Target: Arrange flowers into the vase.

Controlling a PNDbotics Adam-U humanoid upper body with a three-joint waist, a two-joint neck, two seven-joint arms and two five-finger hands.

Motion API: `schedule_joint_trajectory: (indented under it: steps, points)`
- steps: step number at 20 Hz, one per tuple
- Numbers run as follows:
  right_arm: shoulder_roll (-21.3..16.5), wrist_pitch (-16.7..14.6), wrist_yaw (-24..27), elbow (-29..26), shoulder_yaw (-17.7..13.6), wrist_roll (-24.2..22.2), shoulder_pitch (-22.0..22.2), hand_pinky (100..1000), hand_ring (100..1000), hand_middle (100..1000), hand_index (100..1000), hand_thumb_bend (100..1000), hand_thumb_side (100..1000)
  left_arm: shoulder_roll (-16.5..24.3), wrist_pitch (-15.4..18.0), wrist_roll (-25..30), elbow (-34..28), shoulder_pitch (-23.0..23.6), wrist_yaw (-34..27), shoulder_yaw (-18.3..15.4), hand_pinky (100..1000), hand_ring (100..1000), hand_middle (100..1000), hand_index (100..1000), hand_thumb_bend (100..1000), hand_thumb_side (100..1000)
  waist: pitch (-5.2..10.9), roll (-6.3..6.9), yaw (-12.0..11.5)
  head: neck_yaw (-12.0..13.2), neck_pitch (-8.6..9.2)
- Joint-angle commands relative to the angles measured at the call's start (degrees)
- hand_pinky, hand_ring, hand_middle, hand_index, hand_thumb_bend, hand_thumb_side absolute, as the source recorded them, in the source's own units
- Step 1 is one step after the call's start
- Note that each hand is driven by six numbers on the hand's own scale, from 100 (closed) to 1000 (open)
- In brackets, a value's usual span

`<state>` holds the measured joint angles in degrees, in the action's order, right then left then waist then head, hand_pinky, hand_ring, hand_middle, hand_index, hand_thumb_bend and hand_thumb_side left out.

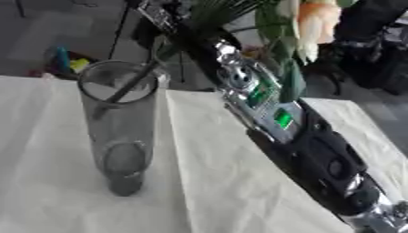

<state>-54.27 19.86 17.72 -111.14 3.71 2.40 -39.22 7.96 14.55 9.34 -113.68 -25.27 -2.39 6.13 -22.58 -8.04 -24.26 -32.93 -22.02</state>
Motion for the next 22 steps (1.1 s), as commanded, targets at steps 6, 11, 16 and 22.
schedule_joint_trajectory:
  steps: [6, 11, 16, 22]
  points:
    - [-2.56, 0.59, -3.82, 0.67, -0.80, -4.02, -0.10, 494, 730, 455, 566, 243, 887, -0.05, -0.23, -0.05, -0.91, -0.71, 0.48, -0.18, 558, 564, 800, 904, 100, 1000, 0.17, -0.83, 0.07, -0.92, 1.25]
    - [-2.97, -0.13, -3.89, 0.75, -0.91, -4.35, -0.12, 583, 790, 534, 692, 304, 916, -0.18, -0.32, 0.05, -0.91, -0.71, 0.50, -0.18, 558, 564, 800, 904, 100, 1000, 0.13, -0.74, 0.02, -1.13, 1.51]
    - [-3.26, -1.32, -4.13, 0.40, -1.35, -3.43, -0.07, 642, 835, 601, 749, 432, 980, -0.26, -0.39, 0.17, -0.91, -0.62, 0.57, -0.19, 559, 564, 800, 904, 100, 1000, 0.11, -0.65, 0.11, -1.23, 1.62]
    - [-3.67, -2.46, -5.46, 0.36, -1.28, -3.36, 0.67, 662, 856, 645, 802, 431, 961, -0.35, -0.46, 0.37, -0.91, -0.61, 0.61, -0.17, 560, 564, 800, 903, 100, 1000, 0.00, -0.61, 0.10, -1.45, 1.91]
